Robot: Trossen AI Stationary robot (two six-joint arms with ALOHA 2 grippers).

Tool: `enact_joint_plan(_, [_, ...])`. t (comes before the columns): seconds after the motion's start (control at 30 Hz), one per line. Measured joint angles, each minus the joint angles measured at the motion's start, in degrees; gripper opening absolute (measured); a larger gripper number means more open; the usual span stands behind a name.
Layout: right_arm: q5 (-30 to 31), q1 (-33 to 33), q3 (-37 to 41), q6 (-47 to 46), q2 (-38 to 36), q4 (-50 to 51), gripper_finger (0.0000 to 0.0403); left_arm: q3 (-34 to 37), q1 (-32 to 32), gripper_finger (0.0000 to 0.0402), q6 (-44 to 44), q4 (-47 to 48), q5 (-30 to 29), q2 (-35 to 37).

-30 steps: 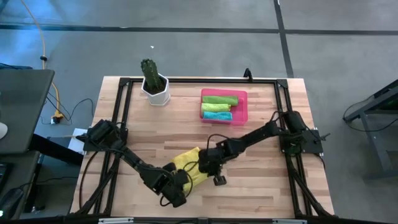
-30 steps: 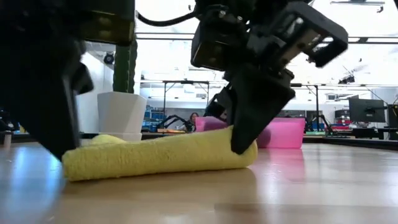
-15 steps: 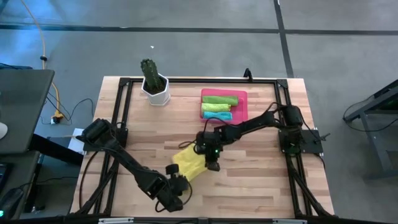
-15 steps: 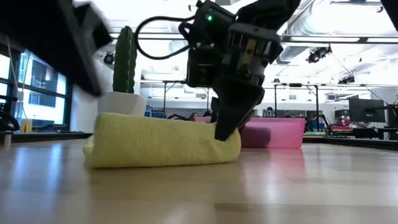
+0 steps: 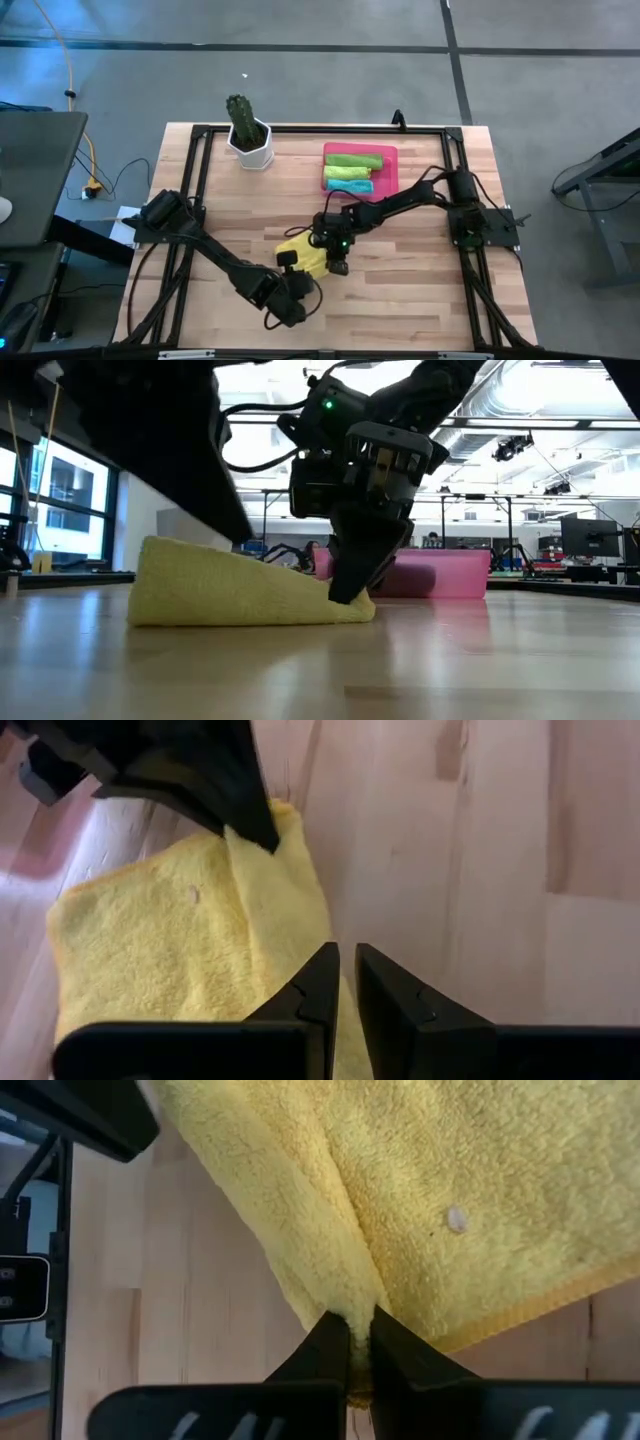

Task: Roll microfiber towels into tight, uniform cylinder then place into a basket
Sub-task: Roll the yellow microfiber cloth

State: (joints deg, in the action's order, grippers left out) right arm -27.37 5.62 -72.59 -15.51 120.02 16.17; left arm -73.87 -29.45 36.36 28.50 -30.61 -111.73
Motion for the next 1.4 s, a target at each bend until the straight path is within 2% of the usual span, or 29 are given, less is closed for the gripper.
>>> enact_joint_plan(0.13, [0.1, 0.0, 0.1, 0.4, 0.3, -1.7, 0.0, 0.0, 0.1, 0.003, 0.0, 1.5, 0.5, -0.1])
enact_joint_plan(0.37, [-0.6, 0.0, 0.2, 0.9, 0.4, -2.7, 0.0, 0.0, 0.1, 0.003, 4.8, 11.7, 2.4, -0.1])
enact_joint_plan(0.6, [-0.4, 0.0, 0.3, 1.2, 0.5, -3.2, 0.0003, -0.1, 0.2, 0.003, 5.5, 12.1, 3.4, -1.4])
enact_joint_plan(0.7, [-0.4, 0.1, 0.3, 2.0, 0.5, -3.8, 0.0018, 0.0, 0.2, 0.003, 5.7, 11.4, 5.0, -3.4])
enact_joint_plan(0.9, [-3.0, 0.0, 0.3, 4.2, -0.1, -3.7, 0.0074, -0.2, 0.1, 0.003, 7.0, 11.1, 4.4, -5.3])
enact_joint_plan(1.03, [-4.1, -0.5, 0.6, 7.7, -3.2, 1.0, 0.0097, -0.2, 0.2, 0.003, 7.0, 10.5, 4.4, -5.3])
enact_joint_plan(1.13, [-0.6, -0.3, 0.6, 12.4, -7.7, 4.8, 0.0101, -0.2, 0.2, 0.003, 7.0, 10.4, 4.6, -5.3])
enact_joint_plan(1.2, [4.5, 0.9, 0.6, 17.2, -10.2, 6.5, 0.0102, -0.2, 0.2, 0.003, 7.0, 10.4, 4.8, -5.3])
enact_joint_plan(1.27, [9.4, 3.4, 0.6, 21.7, -11.7, 7.0, 0.0102, -0.2, 0.2, 0.003, 7.0, 10.3, 4.9, -5.4])
enact_joint_plan(1.4, [15.2, 9.3, 0.6, 29.0, -12.5, 4.2, 0.0102, -0.1, 0.2, 0.003, 7.0, 10.3, 5.1, -5.4])
